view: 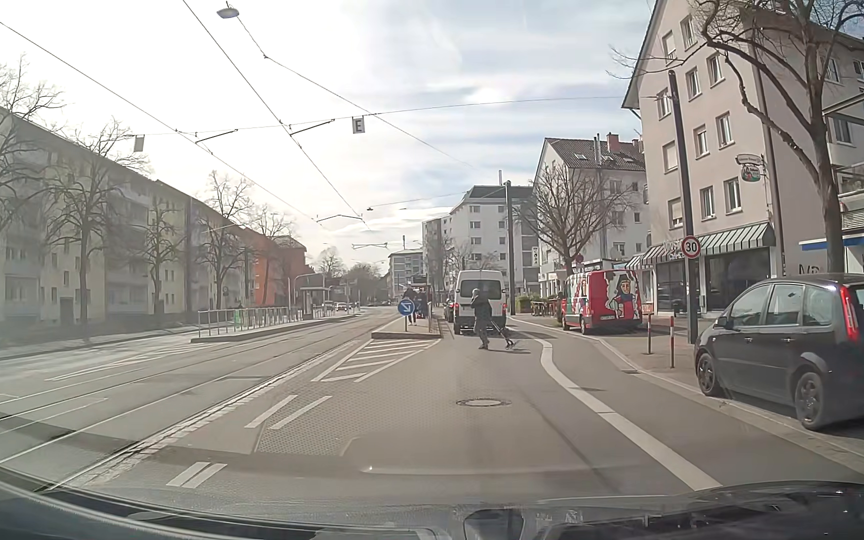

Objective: Follow the waypoints while adhering to traffic rules and regulations

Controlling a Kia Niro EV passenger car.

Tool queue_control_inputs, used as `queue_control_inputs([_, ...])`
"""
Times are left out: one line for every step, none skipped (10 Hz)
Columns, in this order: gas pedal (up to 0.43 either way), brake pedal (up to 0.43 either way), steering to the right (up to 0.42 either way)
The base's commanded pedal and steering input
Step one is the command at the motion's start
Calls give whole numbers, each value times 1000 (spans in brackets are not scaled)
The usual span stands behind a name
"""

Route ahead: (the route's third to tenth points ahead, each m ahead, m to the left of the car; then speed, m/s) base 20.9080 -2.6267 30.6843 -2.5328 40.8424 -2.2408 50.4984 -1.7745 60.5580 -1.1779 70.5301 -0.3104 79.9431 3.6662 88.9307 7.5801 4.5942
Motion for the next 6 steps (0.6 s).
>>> queue_control_inputs([0,0,14])
queue_control_inputs([0,24,16])
queue_control_inputs([0,61,16])
queue_control_inputs([0,98,16])
queue_control_inputs([0,122,17])
queue_control_inputs([0,140,18])
